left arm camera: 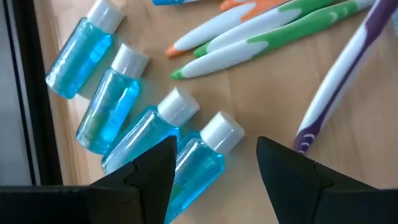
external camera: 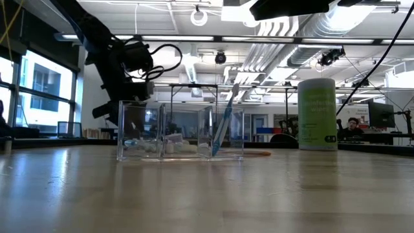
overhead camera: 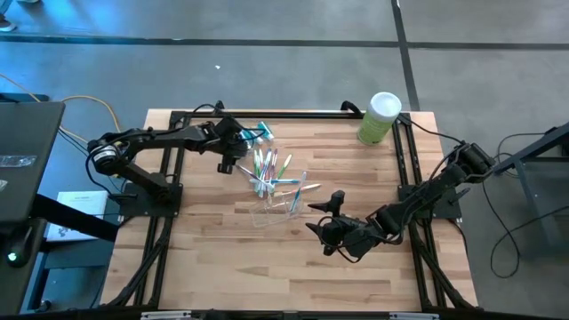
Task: Pick & Place toothbrushing station
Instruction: Put the blue mouthwash into the transparent organizer
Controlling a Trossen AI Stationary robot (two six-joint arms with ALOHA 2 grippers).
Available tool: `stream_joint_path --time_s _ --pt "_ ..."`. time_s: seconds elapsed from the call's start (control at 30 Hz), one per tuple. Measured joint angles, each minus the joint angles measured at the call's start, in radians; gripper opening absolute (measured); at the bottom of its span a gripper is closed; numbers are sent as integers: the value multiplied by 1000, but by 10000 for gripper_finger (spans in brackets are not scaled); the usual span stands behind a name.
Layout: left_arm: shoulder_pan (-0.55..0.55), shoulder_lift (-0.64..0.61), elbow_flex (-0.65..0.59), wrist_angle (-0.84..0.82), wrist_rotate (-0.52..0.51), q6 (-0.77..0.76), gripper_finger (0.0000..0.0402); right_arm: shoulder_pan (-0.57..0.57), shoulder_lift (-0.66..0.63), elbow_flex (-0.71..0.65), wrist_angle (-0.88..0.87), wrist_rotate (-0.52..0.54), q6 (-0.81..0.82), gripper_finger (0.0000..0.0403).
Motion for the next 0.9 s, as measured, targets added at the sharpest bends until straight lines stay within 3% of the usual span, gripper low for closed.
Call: stream_joint_path --time_s 0.2,0.5,0.7,0.9 --pt "24 0 0 5 69 4 213 0 0 0 0 0 0 272" --pt "24 0 0 5 64 -6 213 0 0 0 1 0 0 272" --pt "24 0 0 55 64 -92 213 0 0 0 0 -1 0 272" --pt "24 2 0 57 65 -53 213 0 0 0 1 -1 0 272"
